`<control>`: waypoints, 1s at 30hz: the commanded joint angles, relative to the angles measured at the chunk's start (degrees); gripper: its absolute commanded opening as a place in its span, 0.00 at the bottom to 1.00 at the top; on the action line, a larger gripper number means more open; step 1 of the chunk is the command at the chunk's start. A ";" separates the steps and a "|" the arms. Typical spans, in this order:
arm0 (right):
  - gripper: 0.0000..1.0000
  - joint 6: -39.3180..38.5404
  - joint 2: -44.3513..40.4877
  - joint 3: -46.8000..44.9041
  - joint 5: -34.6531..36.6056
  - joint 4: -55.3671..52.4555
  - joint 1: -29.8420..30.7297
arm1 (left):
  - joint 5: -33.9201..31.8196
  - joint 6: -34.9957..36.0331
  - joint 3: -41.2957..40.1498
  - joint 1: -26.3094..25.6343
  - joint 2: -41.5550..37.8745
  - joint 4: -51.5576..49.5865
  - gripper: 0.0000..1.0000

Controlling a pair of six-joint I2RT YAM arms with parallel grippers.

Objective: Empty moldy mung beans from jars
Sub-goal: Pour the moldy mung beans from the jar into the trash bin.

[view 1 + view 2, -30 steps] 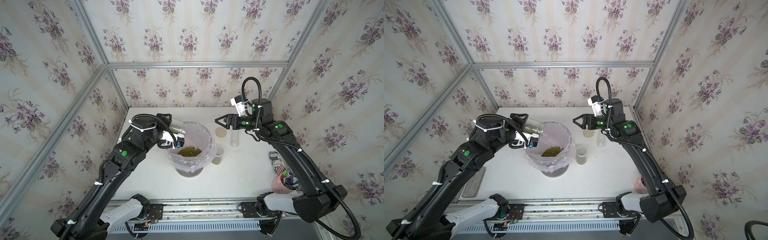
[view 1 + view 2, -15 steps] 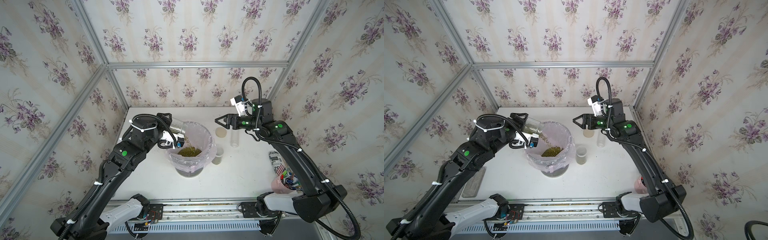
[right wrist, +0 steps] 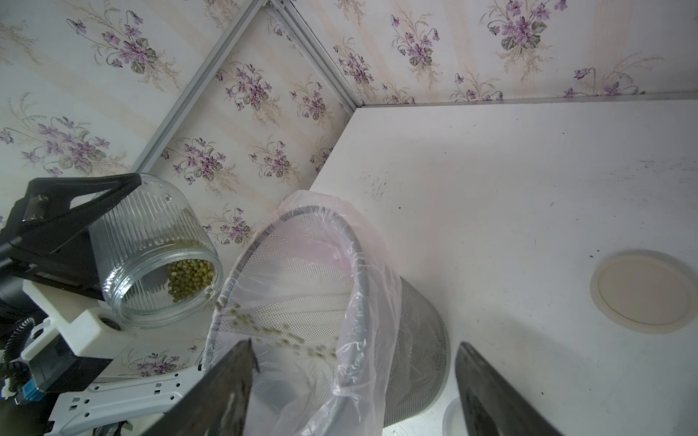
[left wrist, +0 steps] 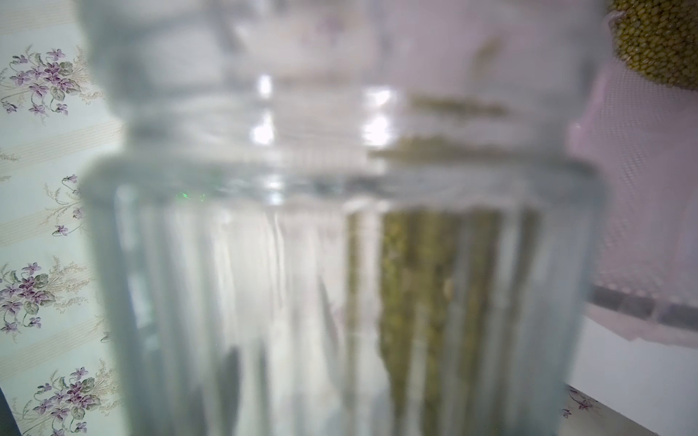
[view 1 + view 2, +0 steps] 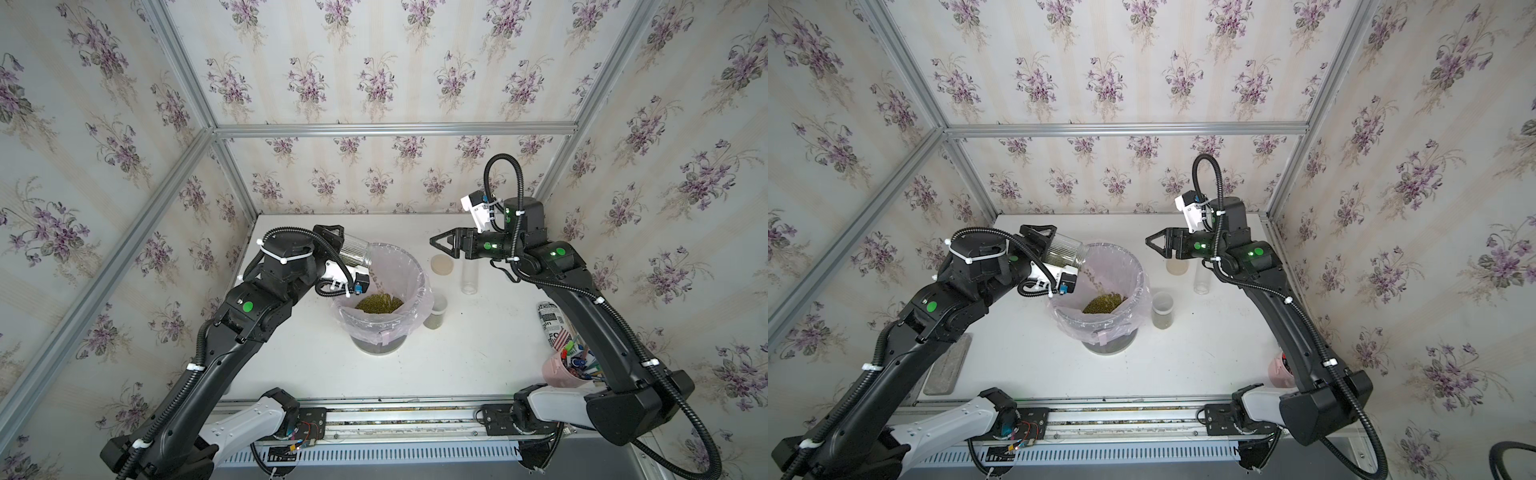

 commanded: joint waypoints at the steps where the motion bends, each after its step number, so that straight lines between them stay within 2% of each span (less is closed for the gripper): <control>1: 0.81 0.06 -0.43 0.11 -0.58 1.43 0.00 | 0.59 2.88 0.53 0.08 -0.07 3.33 0.00; 16: 0.81 0.13 -0.82 -0.31 -0.47 1.66 0.01 | -1.65 6.61 0.01 -0.30 0.02 3.00 0.00; 24: 0.81 0.36 -1.11 -1.14 -0.25 2.12 0.01 | -5.67 9.87 -1.18 -1.38 1.16 3.39 0.00; 30: 0.81 0.46 -1.30 -0.91 -0.26 2.02 0.01 | -4.27 8.87 -0.44 -2.14 0.73 3.32 0.00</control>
